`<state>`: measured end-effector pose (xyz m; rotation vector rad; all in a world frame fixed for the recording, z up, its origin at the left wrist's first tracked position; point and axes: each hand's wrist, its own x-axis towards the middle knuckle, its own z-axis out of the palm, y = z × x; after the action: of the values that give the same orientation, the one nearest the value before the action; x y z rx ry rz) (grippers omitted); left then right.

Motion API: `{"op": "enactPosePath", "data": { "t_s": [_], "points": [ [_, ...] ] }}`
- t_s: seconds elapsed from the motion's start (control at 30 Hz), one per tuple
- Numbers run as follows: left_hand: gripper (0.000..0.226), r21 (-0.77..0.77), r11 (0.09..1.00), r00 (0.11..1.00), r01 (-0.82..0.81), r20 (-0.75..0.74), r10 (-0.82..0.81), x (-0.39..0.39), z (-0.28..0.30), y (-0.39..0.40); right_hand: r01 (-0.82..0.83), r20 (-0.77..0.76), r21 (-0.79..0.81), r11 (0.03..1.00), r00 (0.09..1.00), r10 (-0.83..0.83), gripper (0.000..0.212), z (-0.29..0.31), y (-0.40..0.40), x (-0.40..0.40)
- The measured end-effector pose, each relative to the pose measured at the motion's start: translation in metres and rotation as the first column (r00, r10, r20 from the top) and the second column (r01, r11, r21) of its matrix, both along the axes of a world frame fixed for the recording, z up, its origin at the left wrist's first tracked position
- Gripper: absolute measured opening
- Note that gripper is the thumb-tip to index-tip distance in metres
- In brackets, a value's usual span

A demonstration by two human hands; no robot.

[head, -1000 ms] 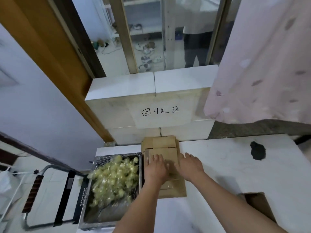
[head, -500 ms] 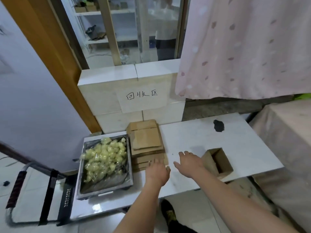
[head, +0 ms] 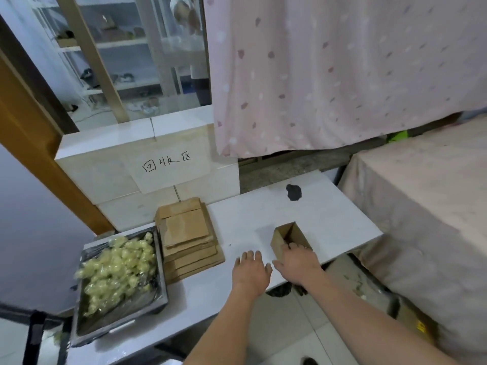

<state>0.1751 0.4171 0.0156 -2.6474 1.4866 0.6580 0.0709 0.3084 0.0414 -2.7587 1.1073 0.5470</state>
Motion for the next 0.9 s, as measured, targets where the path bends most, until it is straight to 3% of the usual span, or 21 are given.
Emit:
{"op": "enactPosePath", "data": {
  "t_s": [0.5,0.77,0.9],
  "points": [
    [0.056,0.127,0.981,0.985,-0.148,0.109,0.134,-0.073,-0.005,-0.101,-0.164,0.031,0.075,0.984,0.986,0.162,0.061,-0.022,-0.128,-0.076],
    [0.057,0.217,0.948,0.972,-0.233,0.084,0.22,-0.08,-0.02,-0.122,-0.226,0.013,0.107,0.968,0.974,0.226,0.058,-0.042,-0.164,-0.075],
    [0.056,0.236,0.927,0.956,-0.291,0.044,0.289,-0.07,-0.035,-0.132,-0.184,0.024,0.171,0.968,0.983,0.183,0.055,-0.056,-0.175,-0.056]
  ]
}}
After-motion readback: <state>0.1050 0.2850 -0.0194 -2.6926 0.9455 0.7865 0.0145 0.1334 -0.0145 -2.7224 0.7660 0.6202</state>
